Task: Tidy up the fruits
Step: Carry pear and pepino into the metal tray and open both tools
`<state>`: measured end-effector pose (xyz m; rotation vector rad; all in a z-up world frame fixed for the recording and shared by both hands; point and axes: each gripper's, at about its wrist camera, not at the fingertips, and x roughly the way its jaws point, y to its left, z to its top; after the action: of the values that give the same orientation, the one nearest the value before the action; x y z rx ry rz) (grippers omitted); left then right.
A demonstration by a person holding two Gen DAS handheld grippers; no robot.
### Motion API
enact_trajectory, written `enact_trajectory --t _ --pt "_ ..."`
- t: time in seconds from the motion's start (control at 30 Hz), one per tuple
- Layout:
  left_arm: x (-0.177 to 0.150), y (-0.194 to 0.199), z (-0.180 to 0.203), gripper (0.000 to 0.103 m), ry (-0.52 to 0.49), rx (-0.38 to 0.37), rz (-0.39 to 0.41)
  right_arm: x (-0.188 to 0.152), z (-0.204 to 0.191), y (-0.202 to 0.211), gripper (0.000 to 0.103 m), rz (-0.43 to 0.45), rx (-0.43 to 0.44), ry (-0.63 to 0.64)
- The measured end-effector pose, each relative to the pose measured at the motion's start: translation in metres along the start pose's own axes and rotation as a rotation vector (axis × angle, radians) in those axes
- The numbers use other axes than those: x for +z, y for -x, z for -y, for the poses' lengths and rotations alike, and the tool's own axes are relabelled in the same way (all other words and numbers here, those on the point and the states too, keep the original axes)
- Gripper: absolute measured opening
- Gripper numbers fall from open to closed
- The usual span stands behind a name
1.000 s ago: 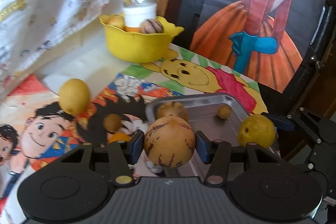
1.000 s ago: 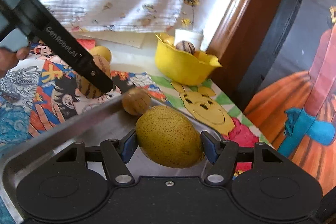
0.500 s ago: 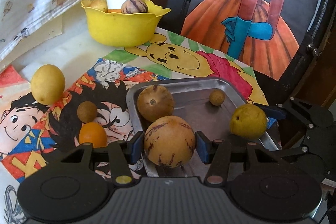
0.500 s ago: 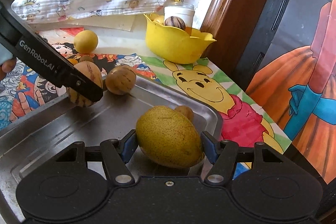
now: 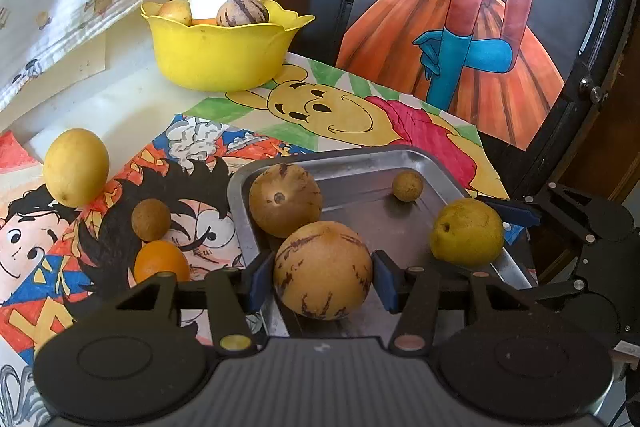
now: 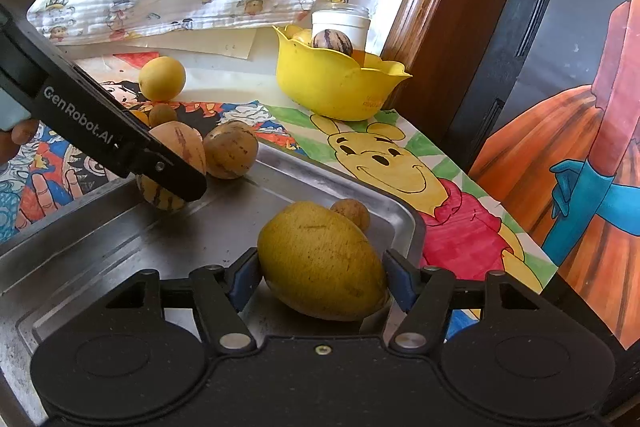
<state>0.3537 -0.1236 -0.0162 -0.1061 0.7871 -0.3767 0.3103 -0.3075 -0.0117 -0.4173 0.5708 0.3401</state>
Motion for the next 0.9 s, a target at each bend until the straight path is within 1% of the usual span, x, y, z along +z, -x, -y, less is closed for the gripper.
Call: enact_trajectory --t 0.17,0.27,0.43,0.53,0.6,0.63,0.7,0.77,0.9 --pt "-0.002 0.001 0.000 0.057 -0.002 0.006 0.002 -0.003 -0.003 0.006 0.068 0.005 -0.009 0.002" --pt "-0.003 0.005 -0.001 0.061 0.015 -0.010 0.009 -0.005 -0.003 0.010 0.071 0.009 -0.009 -0.006" --pt "-0.004 0.015 0.001 0.069 0.015 -0.005 0.031 -0.006 -0.006 0.020 0.078 0.027 -0.010 -0.023" --pt "-0.006 0.026 0.001 0.079 0.028 -0.001 0.054 -0.007 -0.008 0.029 0.084 0.043 -0.009 -0.032" --pt "-0.007 0.036 -0.001 0.088 0.038 0.008 0.080 -0.007 -0.010 0.037 0.087 0.062 -0.013 -0.049" --pt "-0.008 0.041 -0.001 0.091 0.041 0.016 0.093 -0.007 -0.010 0.041 0.089 0.072 -0.014 -0.060" --pt "-0.010 0.053 -0.002 0.100 0.054 0.038 0.123 -0.007 -0.011 0.051 0.093 0.092 -0.013 -0.084" --pt "-0.013 0.064 -0.002 0.102 0.062 0.055 0.155 -0.007 -0.012 0.062 0.097 0.110 -0.013 -0.107" --pt "-0.020 0.088 0.001 0.103 0.047 0.105 0.199 -0.007 -0.017 0.086 0.102 0.144 -0.018 -0.143"
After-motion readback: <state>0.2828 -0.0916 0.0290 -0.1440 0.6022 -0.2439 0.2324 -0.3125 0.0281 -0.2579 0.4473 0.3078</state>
